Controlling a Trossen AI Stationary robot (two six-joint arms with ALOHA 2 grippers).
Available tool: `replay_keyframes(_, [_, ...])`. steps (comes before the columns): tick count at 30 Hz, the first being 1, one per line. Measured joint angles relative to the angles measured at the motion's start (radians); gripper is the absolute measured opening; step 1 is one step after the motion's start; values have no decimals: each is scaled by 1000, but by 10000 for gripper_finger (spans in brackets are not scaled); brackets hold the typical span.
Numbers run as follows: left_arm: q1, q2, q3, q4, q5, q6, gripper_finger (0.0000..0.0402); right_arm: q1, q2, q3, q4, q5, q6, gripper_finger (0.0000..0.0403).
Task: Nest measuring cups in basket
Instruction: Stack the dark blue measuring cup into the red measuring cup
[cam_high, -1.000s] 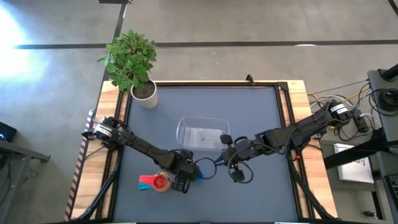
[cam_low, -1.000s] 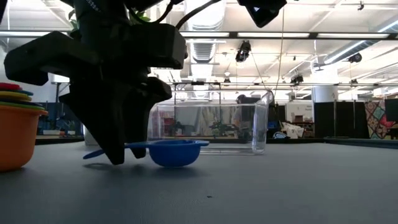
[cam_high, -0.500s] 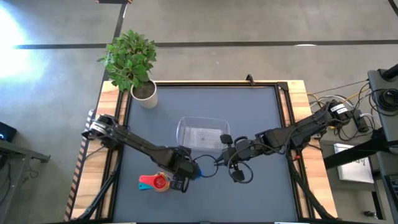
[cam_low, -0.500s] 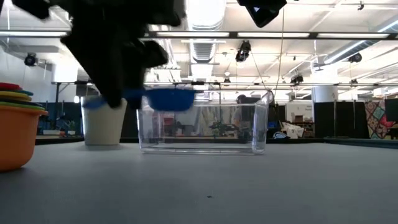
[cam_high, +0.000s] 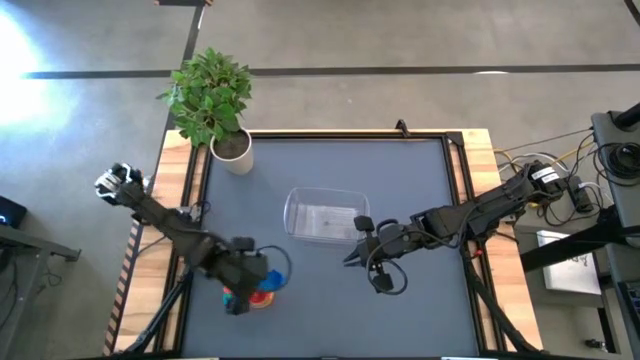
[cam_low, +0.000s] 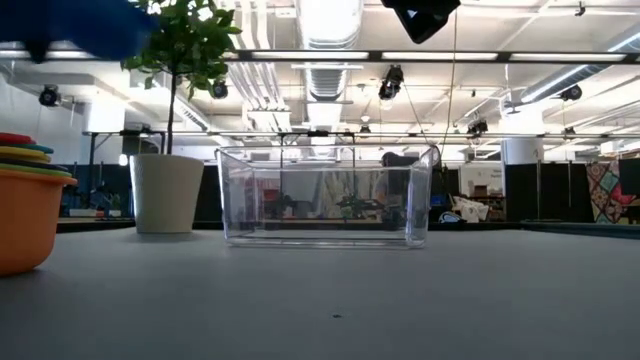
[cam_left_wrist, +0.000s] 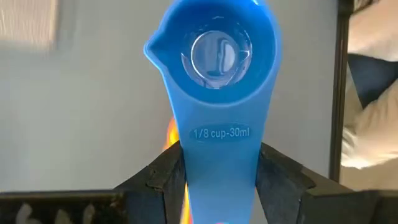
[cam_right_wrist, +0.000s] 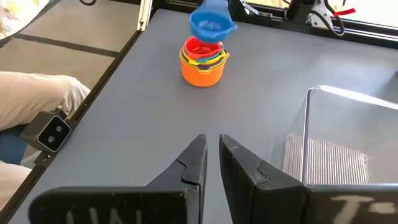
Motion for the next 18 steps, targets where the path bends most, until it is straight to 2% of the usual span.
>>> replay_keyframes(4, [-87, -53, -72, -9, 8, -165, 139, 0, 0, 0, 9, 1, -1, 34])
replay_keyframes(9, [-153, -45, -128, -1, 33, -298, 139, 0, 0, 0, 25, 2, -5, 34])
replay_keyframes(13, [-166, -19, -132, 14, 29, -323, 140, -1, 0, 0, 42, 3, -5, 34])
replay_keyframes(18, [-166, 38, -132, 12, 26, -298, 171, -1, 0, 0, 47, 2, 2, 34])
